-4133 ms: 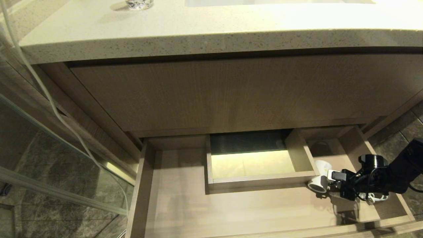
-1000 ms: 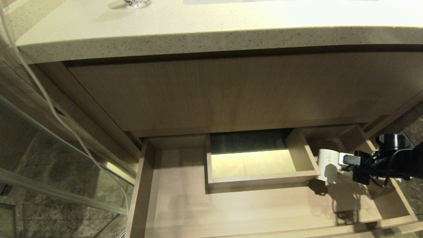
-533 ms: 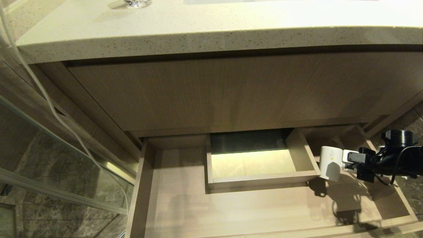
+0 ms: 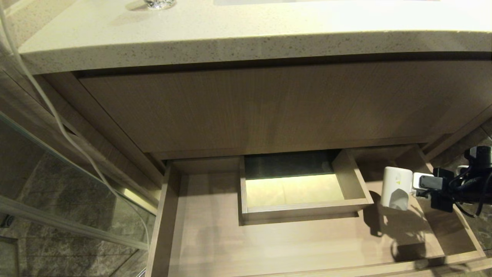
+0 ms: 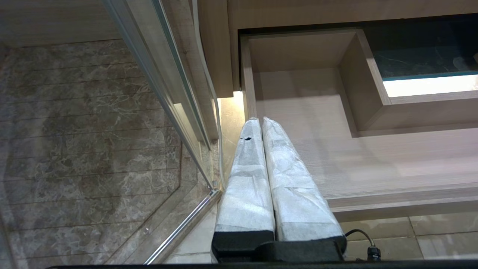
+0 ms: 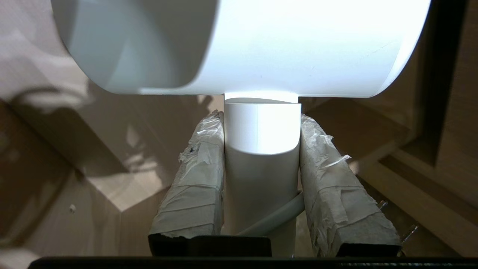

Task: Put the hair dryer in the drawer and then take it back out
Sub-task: Take the hairdryer out

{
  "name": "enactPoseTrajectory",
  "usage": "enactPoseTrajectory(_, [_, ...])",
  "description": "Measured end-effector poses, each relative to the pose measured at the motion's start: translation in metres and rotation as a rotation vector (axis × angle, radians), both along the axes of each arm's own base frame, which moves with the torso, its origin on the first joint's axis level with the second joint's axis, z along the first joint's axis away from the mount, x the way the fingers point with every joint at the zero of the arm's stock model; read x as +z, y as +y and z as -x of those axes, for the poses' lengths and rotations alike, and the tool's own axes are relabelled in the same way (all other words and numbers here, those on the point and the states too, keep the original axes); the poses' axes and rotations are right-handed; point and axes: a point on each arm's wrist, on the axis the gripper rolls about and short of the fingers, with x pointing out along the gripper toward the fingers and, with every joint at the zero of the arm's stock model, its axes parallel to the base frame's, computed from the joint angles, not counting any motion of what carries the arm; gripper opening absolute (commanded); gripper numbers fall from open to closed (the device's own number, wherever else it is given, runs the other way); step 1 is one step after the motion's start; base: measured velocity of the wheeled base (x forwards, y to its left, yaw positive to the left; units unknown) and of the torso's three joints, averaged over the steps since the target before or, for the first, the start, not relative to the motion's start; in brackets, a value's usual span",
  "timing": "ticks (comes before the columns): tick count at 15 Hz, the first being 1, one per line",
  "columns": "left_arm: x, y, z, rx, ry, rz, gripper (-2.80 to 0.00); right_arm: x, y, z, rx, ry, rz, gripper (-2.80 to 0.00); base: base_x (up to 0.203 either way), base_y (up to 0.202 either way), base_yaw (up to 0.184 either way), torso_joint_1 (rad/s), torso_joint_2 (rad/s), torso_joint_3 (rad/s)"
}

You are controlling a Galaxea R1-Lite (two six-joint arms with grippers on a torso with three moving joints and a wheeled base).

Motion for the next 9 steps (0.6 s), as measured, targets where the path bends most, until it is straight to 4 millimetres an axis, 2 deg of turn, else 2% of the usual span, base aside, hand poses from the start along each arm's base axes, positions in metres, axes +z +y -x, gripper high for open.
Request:
enactPoseTrajectory(4, [0.0, 0.0, 0.0, 0.0, 0.0, 0.0, -2.8, 0.021, 0.001, 0.023, -0.016, -0.015, 0.013, -2.8, 0.0, 0.0, 0.0, 0.0, 0.0, 0.0])
enactPoseTrajectory(9, [0.0, 0.0, 0.0, 0.001, 0.0, 0.0, -2.8, 0.06, 0.015, 0.058, -0.026, -0.062, 0.037, -2.8, 0.0, 0.0, 0.0, 0.0, 0.0, 0.0])
